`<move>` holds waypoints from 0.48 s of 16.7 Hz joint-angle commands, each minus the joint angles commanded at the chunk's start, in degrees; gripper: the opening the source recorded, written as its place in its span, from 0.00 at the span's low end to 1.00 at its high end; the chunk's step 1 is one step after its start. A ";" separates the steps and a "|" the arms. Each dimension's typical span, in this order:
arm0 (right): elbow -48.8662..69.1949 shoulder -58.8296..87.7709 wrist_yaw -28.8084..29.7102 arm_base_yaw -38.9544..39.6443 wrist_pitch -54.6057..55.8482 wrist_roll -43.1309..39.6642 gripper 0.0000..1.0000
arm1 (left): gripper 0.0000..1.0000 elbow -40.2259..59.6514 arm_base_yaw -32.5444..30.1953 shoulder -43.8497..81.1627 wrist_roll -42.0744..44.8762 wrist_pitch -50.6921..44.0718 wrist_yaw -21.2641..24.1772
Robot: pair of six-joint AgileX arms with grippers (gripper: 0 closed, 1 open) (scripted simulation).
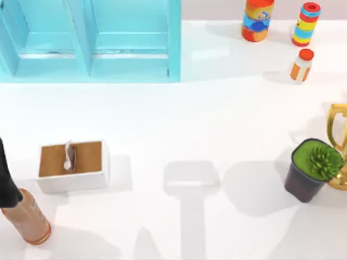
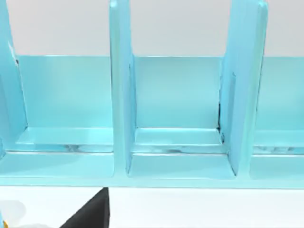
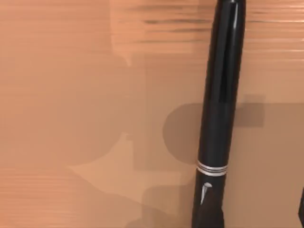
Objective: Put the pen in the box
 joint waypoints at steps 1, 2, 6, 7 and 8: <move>0.00 0.00 0.00 0.00 0.00 0.00 0.68 | 1.00 0.00 0.00 0.00 0.00 0.00 0.00; 0.00 0.00 0.00 0.00 0.00 0.00 0.75 | 1.00 0.00 0.00 0.00 0.00 0.00 0.00; 0.00 0.00 0.00 0.00 0.00 0.00 1.00 | 1.00 0.00 0.00 0.00 0.00 0.00 0.00; 0.00 0.00 0.00 0.00 0.00 0.00 1.00 | 1.00 0.00 0.00 0.00 0.00 0.00 0.00; 0.00 0.00 0.00 0.00 0.00 0.00 1.00 | 1.00 0.00 0.00 0.00 0.00 0.00 0.00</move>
